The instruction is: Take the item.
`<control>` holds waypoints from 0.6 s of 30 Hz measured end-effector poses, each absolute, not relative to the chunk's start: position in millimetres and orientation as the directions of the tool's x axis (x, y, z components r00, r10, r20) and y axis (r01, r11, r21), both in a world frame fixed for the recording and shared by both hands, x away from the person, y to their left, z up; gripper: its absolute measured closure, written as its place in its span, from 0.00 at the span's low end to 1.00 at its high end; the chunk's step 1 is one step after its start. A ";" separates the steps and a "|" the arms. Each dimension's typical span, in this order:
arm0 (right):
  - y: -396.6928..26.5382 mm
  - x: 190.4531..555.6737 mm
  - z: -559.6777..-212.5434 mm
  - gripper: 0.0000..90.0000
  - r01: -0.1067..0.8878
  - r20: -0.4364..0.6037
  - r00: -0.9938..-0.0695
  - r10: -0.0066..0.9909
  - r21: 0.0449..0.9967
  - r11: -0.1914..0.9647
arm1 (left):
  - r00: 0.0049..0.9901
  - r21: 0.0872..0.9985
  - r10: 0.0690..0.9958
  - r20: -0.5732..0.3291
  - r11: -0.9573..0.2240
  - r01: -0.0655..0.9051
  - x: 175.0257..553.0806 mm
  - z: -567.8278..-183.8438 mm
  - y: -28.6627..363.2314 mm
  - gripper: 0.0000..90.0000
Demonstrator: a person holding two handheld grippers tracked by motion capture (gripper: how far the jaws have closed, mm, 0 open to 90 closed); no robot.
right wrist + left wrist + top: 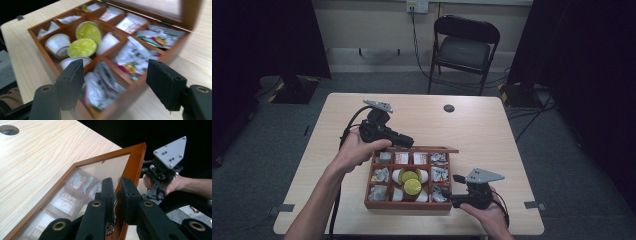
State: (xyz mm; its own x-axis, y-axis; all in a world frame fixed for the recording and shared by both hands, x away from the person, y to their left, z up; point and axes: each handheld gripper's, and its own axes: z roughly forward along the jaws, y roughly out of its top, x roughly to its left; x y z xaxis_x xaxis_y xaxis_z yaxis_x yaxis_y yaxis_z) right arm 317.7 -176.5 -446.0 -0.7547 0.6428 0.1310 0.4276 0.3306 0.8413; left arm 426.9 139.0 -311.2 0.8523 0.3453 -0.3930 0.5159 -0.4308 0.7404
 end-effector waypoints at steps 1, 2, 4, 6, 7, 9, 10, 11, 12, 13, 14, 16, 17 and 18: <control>-172.1 317.2 -447.0 0.34 0.426 0.131 -0.764 0.632 0.838 0.341 | 0.852 0.741 0.346 -0.392 -0.431 0.516 426.9 -311.1 138.8 0.90; -167.7 317.2 -448.4 0.34 0.425 0.133 -0.771 0.623 0.836 0.348 | 0.853 0.740 0.346 -0.390 -0.433 0.514 427.0 -310.9 139.0 0.90; -158.6 317.1 -451.4 0.35 0.424 0.127 -0.790 0.600 0.820 0.385 | 0.852 0.740 0.346 -0.393 -0.431 0.517 427.6 -310.7 139.0 0.90; -151.7 317.7 -451.9 0.35 0.419 0.119 -0.802 0.586 0.811 0.409 | 0.851 0.739 0.347 -0.395 -0.430 0.519 428.5 -310.2 139.1 0.90; -149.2 318.7 -451.0 0.35 0.420 0.125 -0.803 0.583 0.812 0.404 | 0.851 0.737 0.345 -0.396 -0.432 0.519 428.9 -310.0 139.1 0.90; -143.8 320.0 -449.2 0.34 0.412 0.120 -0.809 0.576 0.814 0.409 | 0.852 0.738 0.344 -0.394 -0.435 0.517 429.2 -309.8 138.7 0.90; -140.5 320.7 -448.7 0.34 0.410 0.121 -0.813 0.569 0.813 0.413 | 0.852 0.737 0.347 -0.391 -0.436 0.516 429.1 -309.2 138.4 0.90; -136.4 321.3 -448.6 0.34 0.407 0.120 -0.818 0.562 0.812 0.419 | 0.853 0.737 0.350 -0.387 -0.439 0.514 429.0 -308.5 138.2 0.90; -131.5 321.9 -448.9 0.34 0.405 0.122 -0.824 0.553 0.809 0.426 | 0.854 0.737 0.352 -0.384 -0.441 0.513 428.7 -308.1 137.9 0.90; -126.1 322.3 -449.3 0.33 0.400 0.117 -0.829 0.547 0.808 0.433 | 0.853 0.737 0.353 -0.384 -0.440 0.514 428.5 -308.1 137.7 0.90; -120.6 322.8 -449.9 0.33 0.395 0.114 -0.834 0.539 0.806 0.440 | 0.853 0.736 0.351 -0.385 -0.441 0.514 428.6 -308.1 137.8 0.90; -109.6 323.0 -451.5 0.33 0.386 0.110 -0.842 0.528 0.807 0.447 | 0.854 0.735 0.349 -0.387 -0.442 0.514 428.8 -308.3 137.9 0.91; -104.8 322.9 -452.2 0.33 0.383 0.108 -0.846 0.523 0.805 0.453 | 0.854 0.735 0.347 -0.387 -0.443 0.513 429.1 -308.5 138.0 0.91; -100.8 323.1 -452.7 0.33 0.379 0.103 -0.848 0.520 0.804 0.459 | 0.852 0.735 0.347 -0.391 -0.439 0.516 429.2 -308.6 137.9 0.90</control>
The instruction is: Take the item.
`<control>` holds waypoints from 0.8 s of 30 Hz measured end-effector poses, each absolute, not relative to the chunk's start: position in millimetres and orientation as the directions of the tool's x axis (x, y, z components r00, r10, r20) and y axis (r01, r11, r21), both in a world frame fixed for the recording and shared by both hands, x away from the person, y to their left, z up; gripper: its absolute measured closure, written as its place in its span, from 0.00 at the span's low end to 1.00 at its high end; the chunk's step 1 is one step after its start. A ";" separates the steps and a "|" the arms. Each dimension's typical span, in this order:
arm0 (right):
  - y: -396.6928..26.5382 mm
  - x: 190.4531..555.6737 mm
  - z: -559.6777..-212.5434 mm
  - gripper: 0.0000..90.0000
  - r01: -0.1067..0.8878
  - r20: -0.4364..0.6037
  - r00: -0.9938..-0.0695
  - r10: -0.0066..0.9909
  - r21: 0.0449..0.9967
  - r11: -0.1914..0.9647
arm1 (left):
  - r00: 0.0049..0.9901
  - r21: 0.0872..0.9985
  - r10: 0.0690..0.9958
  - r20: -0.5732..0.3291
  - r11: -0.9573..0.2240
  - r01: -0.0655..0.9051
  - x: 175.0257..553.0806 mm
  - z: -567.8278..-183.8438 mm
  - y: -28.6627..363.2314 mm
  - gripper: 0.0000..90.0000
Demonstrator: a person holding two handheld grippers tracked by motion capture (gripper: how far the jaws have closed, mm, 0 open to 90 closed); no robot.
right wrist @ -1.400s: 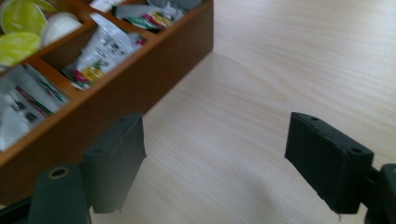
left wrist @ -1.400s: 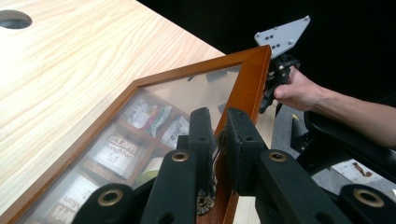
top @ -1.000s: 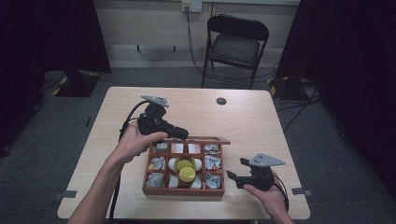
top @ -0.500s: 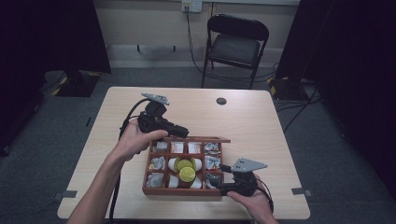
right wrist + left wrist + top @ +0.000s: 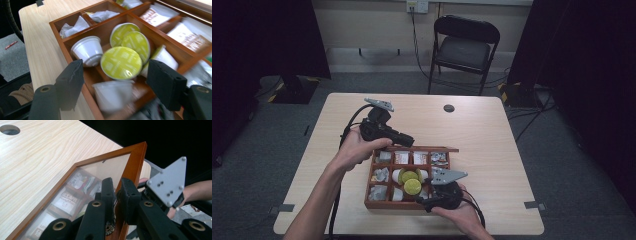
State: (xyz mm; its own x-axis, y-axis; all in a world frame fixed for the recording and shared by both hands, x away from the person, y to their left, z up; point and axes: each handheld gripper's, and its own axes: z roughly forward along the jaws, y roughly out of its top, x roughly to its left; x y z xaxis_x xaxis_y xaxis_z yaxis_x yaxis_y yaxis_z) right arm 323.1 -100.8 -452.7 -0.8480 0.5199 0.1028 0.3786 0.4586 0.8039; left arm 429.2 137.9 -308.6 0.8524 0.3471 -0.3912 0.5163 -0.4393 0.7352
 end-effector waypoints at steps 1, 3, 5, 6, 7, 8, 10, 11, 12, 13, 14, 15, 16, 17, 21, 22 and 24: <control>-97.5 323.8 -453.0 0.33 0.373 0.098 -0.850 0.517 0.805 0.461 | 0.853 0.736 0.347 -0.391 -0.438 0.516 429.4 -308.7 138.0 0.91; -91.7 326.0 -453.1 0.34 0.367 0.094 -0.854 0.512 0.807 0.463 | 0.852 0.737 0.347 -0.391 -0.437 0.516 429.4 -308.9 138.2 0.91; -86.6 328.2 -453.8 0.35 0.366 0.086 -0.854 0.513 0.800 0.475 | 0.854 0.737 0.345 -0.390 -0.439 0.514 429.3 -309.0 138.3 0.91; -84.5 329.5 -454.6 0.35 0.370 0.089 -0.853 0.514 0.798 0.476 | 0.852 0.735 0.346 -0.392 -0.439 0.516 429.2 -309.1 138.4 0.90; -82.6 330.8 -455.8 0.35 0.375 0.090 -0.852 0.517 0.793 0.481 | 0.852 0.734 0.346 -0.393 -0.440 0.518 429.2 -309.2 138.2 0.90; -81.0 332.5 -457.3 0.34 0.376 0.087 -0.852 0.516 0.787 0.489 | 0.851 0.733 0.347 -0.395 -0.439 0.519 429.1 -309.2 137.8 0.90; -79.6 333.2 -457.7 0.35 0.383 0.098 -0.853 0.513 0.785 0.486 | 0.850 0.732 0.349 -0.395 -0.438 0.521 429.2 -309.0 137.7 0.90; -79.4 333.3 -457.5 0.35 0.388 0.108 -0.852 0.513 0.787 0.480 | 0.849 0.732 0.350 -0.396 -0.438 0.522 429.5 -308.8 137.9 0.90; -79.0 333.6 -457.6 0.35 0.392 0.113 -0.850 0.514 0.787 0.476 | 0.849 0.733 0.349 -0.397 -0.437 0.522 429.8 -308.9 138.1 0.90; -78.3 333.7 -458.2 0.35 0.395 0.114 -0.850 0.514 0.785 0.478 | 0.849 0.734 0.346 -0.399 -0.435 0.522 430.2 -309.1 138.2 0.90; -77.8 333.9 -458.7 0.35 0.401 0.115 -0.848 0.517 0.777 0.486 | 0.849 0.733 0.347 -0.399 -0.435 0.522 430.2 -309.1 138.1 0.90; -77.5 334.3 -459.0 0.35 0.403 0.114 -0.848 0.518 0.774 0.489 | 0.849 0.733 0.348 -0.397 -0.437 0.521 430.0 -309.0 138.0 0.90; -77.6 335.2 -459.1 0.34 0.401 0.111 -0.848 0.519 0.774 0.490 | 0.850 0.731 0.346 -0.397 -0.441 0.521 429.9 -308.9 137.8 0.90; -77.5 335.8 -459.0 0.33 0.403 0.110 -0.846 0.522 0.773 0.490 | 0.850 0.730 0.344 -0.399 -0.442 0.522 429.8 -309.1 137.7 0.90; -76.7 340.5 -459.5 0.32 0.400 0.092 -0.845 0.526 0.762 0.509 | 0.849 0.730 0.346 -0.399 -0.440 0.523 430.1 -308.9 137.9 0.90; -76.0 341.6 -459.5 0.31 0.402 0.091 -0.844 0.529 0.761 0.510 | 0.849 0.730 0.346 -0.399 -0.441 0.522 430.1 -308.8 137.8 0.90; -74.1 343.2 -459.8 0.32 0.400 0.088 -0.845 0.528 0.759 0.514 | 0.849 0.730 0.343 -0.401 -0.440 0.523 430.4 -309.1 138.0 0.91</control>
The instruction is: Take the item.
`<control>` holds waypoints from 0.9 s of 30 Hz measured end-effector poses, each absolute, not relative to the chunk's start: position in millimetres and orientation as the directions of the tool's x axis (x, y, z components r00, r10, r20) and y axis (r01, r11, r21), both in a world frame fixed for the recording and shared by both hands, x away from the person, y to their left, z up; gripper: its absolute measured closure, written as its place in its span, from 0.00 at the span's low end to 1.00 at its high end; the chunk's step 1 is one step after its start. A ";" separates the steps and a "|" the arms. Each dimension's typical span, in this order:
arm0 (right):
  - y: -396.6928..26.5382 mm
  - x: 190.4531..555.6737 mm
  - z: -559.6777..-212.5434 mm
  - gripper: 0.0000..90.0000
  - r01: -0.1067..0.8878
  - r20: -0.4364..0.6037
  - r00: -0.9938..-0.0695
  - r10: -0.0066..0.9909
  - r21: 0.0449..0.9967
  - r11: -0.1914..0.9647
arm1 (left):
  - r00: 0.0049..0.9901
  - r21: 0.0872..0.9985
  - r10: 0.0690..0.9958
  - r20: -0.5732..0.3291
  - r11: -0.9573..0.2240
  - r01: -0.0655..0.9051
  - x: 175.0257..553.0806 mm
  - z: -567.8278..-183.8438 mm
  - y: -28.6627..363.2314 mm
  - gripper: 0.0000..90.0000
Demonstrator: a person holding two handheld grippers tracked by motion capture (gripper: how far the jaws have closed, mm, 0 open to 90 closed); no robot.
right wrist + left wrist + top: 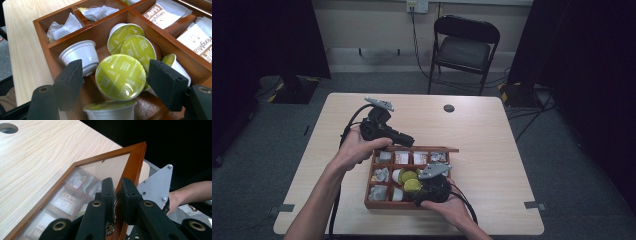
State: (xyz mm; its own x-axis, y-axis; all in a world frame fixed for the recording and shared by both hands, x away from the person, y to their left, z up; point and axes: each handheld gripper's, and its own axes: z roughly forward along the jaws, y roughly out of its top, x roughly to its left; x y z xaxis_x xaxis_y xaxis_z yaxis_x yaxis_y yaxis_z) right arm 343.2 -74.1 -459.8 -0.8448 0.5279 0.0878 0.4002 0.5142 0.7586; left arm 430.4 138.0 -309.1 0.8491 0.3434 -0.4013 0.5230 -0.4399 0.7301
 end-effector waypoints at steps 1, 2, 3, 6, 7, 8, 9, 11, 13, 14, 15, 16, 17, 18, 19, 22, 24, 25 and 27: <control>-72.9 343.8 -460.1 0.32 0.396 0.085 -0.848 0.523 0.756 0.520 | 0.850 0.730 0.342 -0.401 -0.440 0.522 430.5 -309.2 138.1 0.90; -71.7 344.5 -460.4 0.32 0.389 0.077 -0.852 0.518 0.755 0.527 | 0.851 0.730 0.338 -0.402 -0.442 0.521 430.7 -309.3 138.0 0.90; -70.6 345.1 -460.5 0.31 0.390 0.078 -0.854 0.515 0.752 0.532 | 0.850 0.728 0.337 -0.404 -0.444 0.522 430.9 -309.4 138.0 0.91; -66.3 348.4 -461.2 0.31 0.397 0.079 -0.855 0.513 0.737 0.547 | 0.852 0.729 0.341 -0.398 -0.447 0.519 431.0 -308.4 137.9 0.91; -64.9 349.0 -461.2 0.31 0.396 0.076 -0.856 0.512 0.733 0.553 | 0.852 0.728 0.343 -0.395 -0.450 0.518 430.9 -308.1 137.8 0.90; -63.7 349.4 -461.2 0.31 0.395 0.072 -0.856 0.511 0.730 0.559 | 0.852 0.727 0.342 -0.395 -0.450 0.518 430.9 -308.1 137.5 0.91; -62.6 350.0 -461.4 0.31 0.397 0.071 -0.856 0.512 0.726 0.562 | 0.852 0.727 0.341 -0.397 -0.451 0.519 430.9 -308.2 137.3 0.91; -61.3 350.9 -461.7 0.31 0.399 0.070 -0.856 0.512 0.719 0.569 | 0.852 0.726 0.341 -0.397 -0.451 0.519 431.0 -308.2 137.3 0.91; -60.5 350.6 -462.3 0.32 0.398 0.064 -0.858 0.509 0.709 0.582 | 0.851 0.726 0.339 -0.402 -0.448 0.522 431.4 -308.5 137.4 0.91; -59.9 350.6 -462.9 0.32 0.396 0.059 -0.860 0.506 0.703 0.590 | 0.850 0.727 0.340 -0.402 -0.446 0.522 431.5 -308.4 137.4 0.91; -59.3 350.3 -463.1 0.33 0.396 0.055 -0.861 0.506 0.697 0.598 | 0.850 0.727 0.341 -0.402 -0.446 0.522 431.4 -308.4 137.4 0.91; -58.7 350.1 -463.2 0.34 0.396 0.050 -0.860 0.507 0.693 0.603 | 0.850 0.727 0.341 -0.402 -0.446 0.522 431.4 -308.3 137.3 0.91; -58.3 350.1 -463.3 0.34 0.394 0.047 -0.861 0.506 0.689 0.608 | 0.850 0.725 0.343 -0.399 -0.449 0.522 431.3 -308.1 137.3 0.90; -58.0 350.6 -463.8 0.34 0.387 0.041 -0.866 0.498 0.686 0.616 | 0.850 0.725 0.343 -0.399 -0.450 0.522 431.3 -308.1 137.4 0.91; -57.5 350.7 -464.1 0.35 0.388 0.043 -0.869 0.494 0.679 0.623 | 0.850 0.725 0.341 -0.401 -0.449 0.522 431.4 -308.3 137.4 0.91; -57.1 350.1 -464.4 0.42 0.377 0.033 -0.875 0.483 0.674 0.635 | 0.851 0.725 0.343 -0.398 -0.450 0.521 431.2 -308.1 137.4 0.91; -57.6 350.1 -464.0 0.48 0.377 0.035 -0.876 0.482 0.672 0.637 | 0.850 0.726 0.342 -0.400 -0.447 0.522 431.3 -308.2 137.4 0.91; -58.1 350.1 -463.8 0.50 0.376 0.037 -0.876 0.480 0.675 0.635 | 0.851 0.726 0.343 -0.397 -0.449 0.520 431.2 -308.1 137.4 0.90; -58.9 350.1 -463.3 0.54 0.381 0.045 -0.877 0.478 0.672 0.635 | 0.852 0.727 0.339 -0.398 -0.450 0.519 431.2 -308.3 137.5 0.91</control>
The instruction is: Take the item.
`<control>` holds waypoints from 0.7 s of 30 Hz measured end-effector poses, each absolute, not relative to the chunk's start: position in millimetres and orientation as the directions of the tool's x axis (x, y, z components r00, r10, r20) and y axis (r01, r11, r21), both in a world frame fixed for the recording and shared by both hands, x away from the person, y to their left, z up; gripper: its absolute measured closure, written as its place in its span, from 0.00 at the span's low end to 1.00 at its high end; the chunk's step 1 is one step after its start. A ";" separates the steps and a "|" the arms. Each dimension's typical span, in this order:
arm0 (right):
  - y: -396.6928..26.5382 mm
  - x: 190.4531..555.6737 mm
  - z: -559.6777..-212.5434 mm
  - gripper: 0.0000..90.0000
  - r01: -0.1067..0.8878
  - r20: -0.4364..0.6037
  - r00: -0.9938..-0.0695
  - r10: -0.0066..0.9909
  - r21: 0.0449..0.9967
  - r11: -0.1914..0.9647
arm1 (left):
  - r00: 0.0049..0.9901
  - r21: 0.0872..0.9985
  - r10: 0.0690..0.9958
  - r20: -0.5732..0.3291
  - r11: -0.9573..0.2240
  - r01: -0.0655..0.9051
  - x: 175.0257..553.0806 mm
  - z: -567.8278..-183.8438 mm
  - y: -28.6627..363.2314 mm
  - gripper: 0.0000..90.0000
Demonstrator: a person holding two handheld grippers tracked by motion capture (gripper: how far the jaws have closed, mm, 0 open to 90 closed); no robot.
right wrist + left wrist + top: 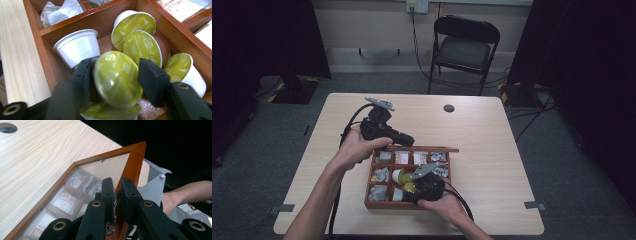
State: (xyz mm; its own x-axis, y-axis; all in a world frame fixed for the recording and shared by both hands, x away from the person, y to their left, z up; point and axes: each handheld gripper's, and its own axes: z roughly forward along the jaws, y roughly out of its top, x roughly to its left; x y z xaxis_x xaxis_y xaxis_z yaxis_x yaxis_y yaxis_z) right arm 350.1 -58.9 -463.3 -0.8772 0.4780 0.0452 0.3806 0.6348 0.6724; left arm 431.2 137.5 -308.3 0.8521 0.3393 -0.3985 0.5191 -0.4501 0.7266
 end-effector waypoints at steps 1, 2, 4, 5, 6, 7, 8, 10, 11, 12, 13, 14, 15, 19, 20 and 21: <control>-59.3 350.1 -462.9 0.55 0.379 0.046 -0.879 0.475 0.672 0.636 | 0.851 0.726 0.340 -0.401 -0.449 0.521 431.2 -308.5 137.5 0.91; -59.8 350.3 -462.6 0.56 0.375 0.045 -0.880 0.472 0.674 0.636 | 0.850 0.726 0.340 -0.402 -0.448 0.522 431.1 -308.7 137.7 0.91; -61.1 349.1 -461.7 0.60 0.368 0.044 -0.883 0.467 0.683 0.631 | 0.850 0.727 0.340 -0.403 -0.445 0.523 430.8 -308.9 137.8 0.90; -62.5 348.5 -460.7 0.63 0.371 0.048 -0.880 0.472 0.689 0.622 | 0.850 0.727 0.340 -0.403 -0.446 0.523 430.6 -309.0 137.6 0.91; -63.9 348.1 -459.4 0.66 0.370 0.053 -0.881 0.470 0.696 0.615 | 0.850 0.727 0.340 -0.402 -0.446 0.523 430.5 -309.1 137.5 0.91; -65.3 347.7 -457.9 0.70 0.361 0.050 -0.885 0.463 0.703 0.613 | 0.850 0.728 0.339 -0.403 -0.445 0.522 430.5 -309.2 137.5 0.91; -66.5 346.9 -456.5 0.73 0.360 0.051 -0.884 0.465 0.708 0.607 | 0.850 0.728 0.338 -0.404 -0.444 0.523 430.5 -309.3 137.5 0.91; -68.3 346.3 -455.2 0.77 0.357 0.057 -0.888 0.456 0.712 0.604 | 0.849 0.729 0.340 -0.404 -0.442 0.523 430.6 -309.3 137.7 0.90; -69.3 346.1 -454.5 0.79 0.354 0.058 -0.889 0.454 0.715 0.603 | 0.850 0.728 0.338 -0.403 -0.444 0.522 430.6 -309.4 137.8 0.90; -70.1 345.8 -453.9 0.82 0.351 0.057 -0.890 0.453 0.719 0.600 | 0.851 0.727 0.338 -0.403 -0.446 0.521 430.4 -309.4 137.8 0.91; -70.7 345.5 -453.0 0.84 0.346 0.056 -0.893 0.447 0.720 0.601 | 0.852 0.727 0.337 -0.402 -0.448 0.520 430.2 -309.5 137.7 0.90; -70.9 344.6 -452.5 0.86 0.346 0.053 -0.891 0.451 0.722 0.599 | 0.853 0.727 0.336 -0.400 -0.450 0.519 429.8 -309.6 137.5 0.91; -71.1 344.0 -452.0 0.87 0.344 0.052 -0.891 0.451 0.724 0.597 | 0.854 0.728 0.335 -0.397 -0.452 0.516 429.5 -309.7 137.4 0.91; -71.0 343.1 -450.6 0.93 0.325 0.033 -0.894 0.447 0.735 0.595 | 0.859 0.726 0.335 -0.388 -0.463 0.509 427.4 -309.9 136.6 0.91; -71.1 343.1 -450.3 0.93 0.324 0.035 -0.895 0.444 0.736 0.594 | 0.859 0.725 0.335 -0.388 -0.464 0.508 426.8 -309.9 136.5 0.91; -71.1 342.6 -449.9 0.94 0.327 0.037 -0.894 0.446 0.736 0.593 | 0.859 0.726 0.334 -0.387 -0.464 0.507 426.4 -310.3 136.2 0.91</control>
State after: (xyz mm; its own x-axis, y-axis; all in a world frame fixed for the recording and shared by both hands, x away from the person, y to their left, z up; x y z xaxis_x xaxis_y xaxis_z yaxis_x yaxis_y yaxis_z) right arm 342.6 -71.1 -449.9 -0.8941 0.4464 0.0373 0.3267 0.5929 0.7360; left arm 426.4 136.2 -310.3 0.8594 0.3336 -0.3874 0.5074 -0.4642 0.7260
